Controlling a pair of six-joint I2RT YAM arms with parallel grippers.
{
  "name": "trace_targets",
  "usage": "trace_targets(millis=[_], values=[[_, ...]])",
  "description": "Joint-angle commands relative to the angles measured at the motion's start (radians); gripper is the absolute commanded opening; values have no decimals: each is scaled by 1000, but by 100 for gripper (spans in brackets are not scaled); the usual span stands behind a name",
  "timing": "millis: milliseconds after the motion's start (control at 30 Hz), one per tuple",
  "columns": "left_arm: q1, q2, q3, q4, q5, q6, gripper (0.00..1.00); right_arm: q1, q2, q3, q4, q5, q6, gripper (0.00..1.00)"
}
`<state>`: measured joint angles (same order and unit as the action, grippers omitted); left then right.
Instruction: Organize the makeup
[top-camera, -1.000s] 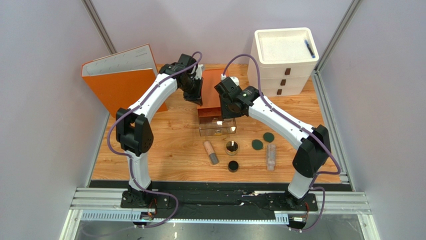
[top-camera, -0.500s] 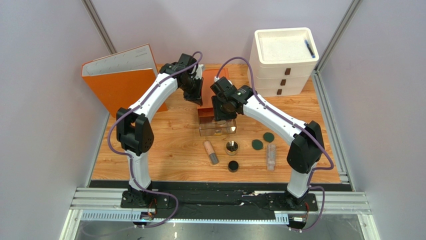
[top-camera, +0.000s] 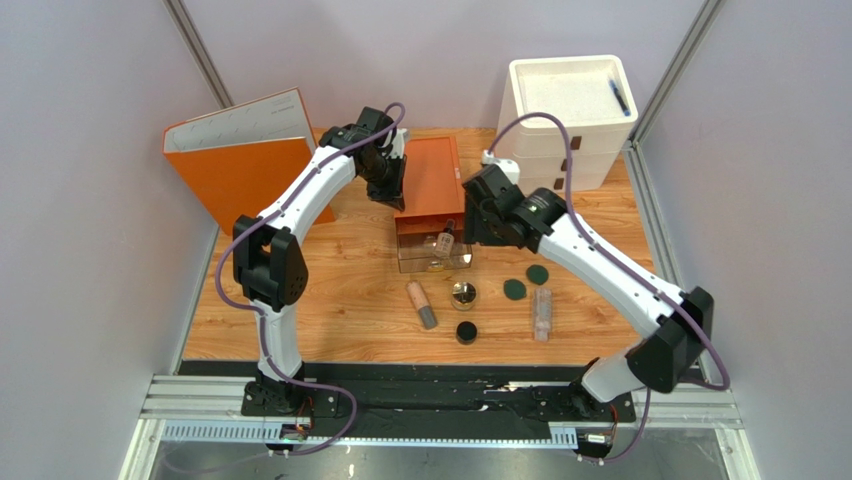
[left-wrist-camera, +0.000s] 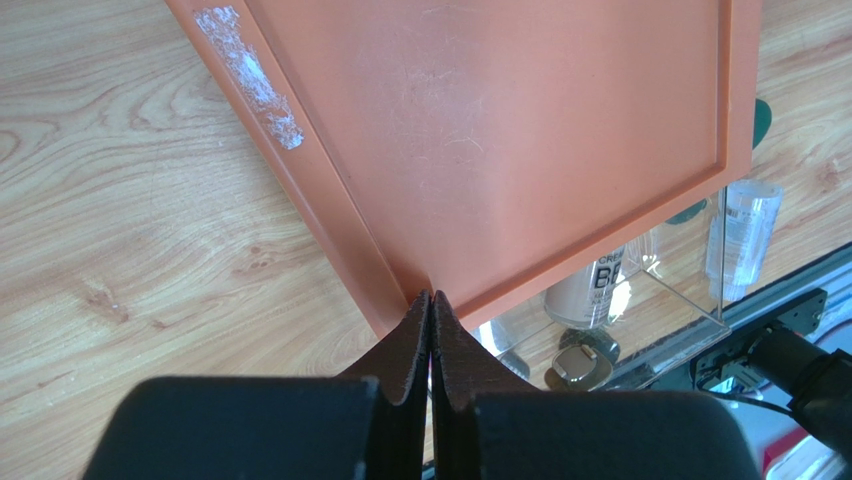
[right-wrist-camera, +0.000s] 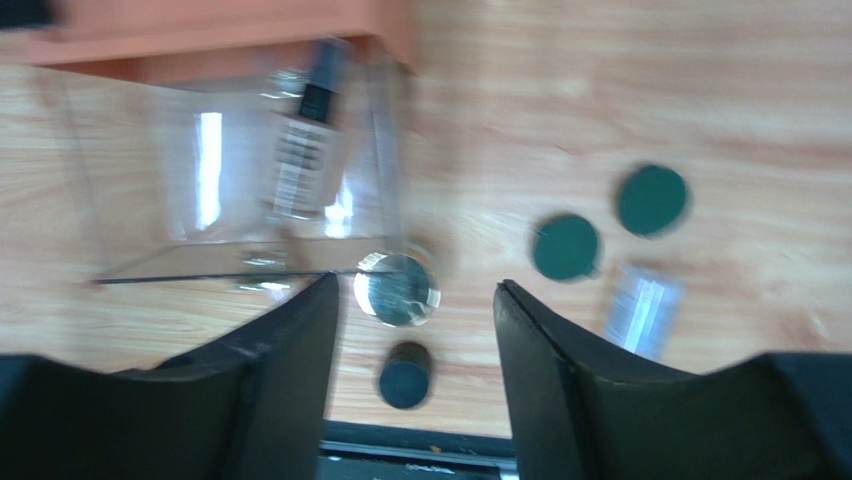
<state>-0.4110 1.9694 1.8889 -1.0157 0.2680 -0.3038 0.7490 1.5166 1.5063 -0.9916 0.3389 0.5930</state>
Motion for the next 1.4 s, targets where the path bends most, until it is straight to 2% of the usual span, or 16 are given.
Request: trace_targets(millis=[0,100,233,367,567,700,733,767,800,1067,1200,1367], values=[[12,39,-16,-95,-99,48,0,-97,-146,-238,-82,34,166,61],[12,37,-20,-95,-102,51,0,-190,-254,-453,-44,-26,218,63],[12,31,-31,-89,-101,49,0,-266,-300,-607,-4,-81,225,63],[12,25,-36,-89,-95,49,0,-277,-247,-684,16,-87,238,63],[12,16,-56,-86,-93,51,0,-272,-165,-764,154,-112,248,62],[12,11,-67,-83,-93,51,0,-272,-98,-764,195,-78,226,55],[12,9,-67,-83,-92,54,0,-275,-95,-762,203,-71,223,40],[12,8,-67,-83,-93,52,0,-274,-95,-761,206,-58,223,15],[12,8,-68,-83,-93,52,0,-275,-101,-756,206,-40,223,0],[12,0,-63,-86,-105,54,0,-269,-225,-641,117,11,180,0],[12,-3,-66,-87,-108,52,0,-226,-277,-506,84,49,127,0],[12,-6,-85,-78,-102,46,0,-113,-202,-263,38,81,65,0]])
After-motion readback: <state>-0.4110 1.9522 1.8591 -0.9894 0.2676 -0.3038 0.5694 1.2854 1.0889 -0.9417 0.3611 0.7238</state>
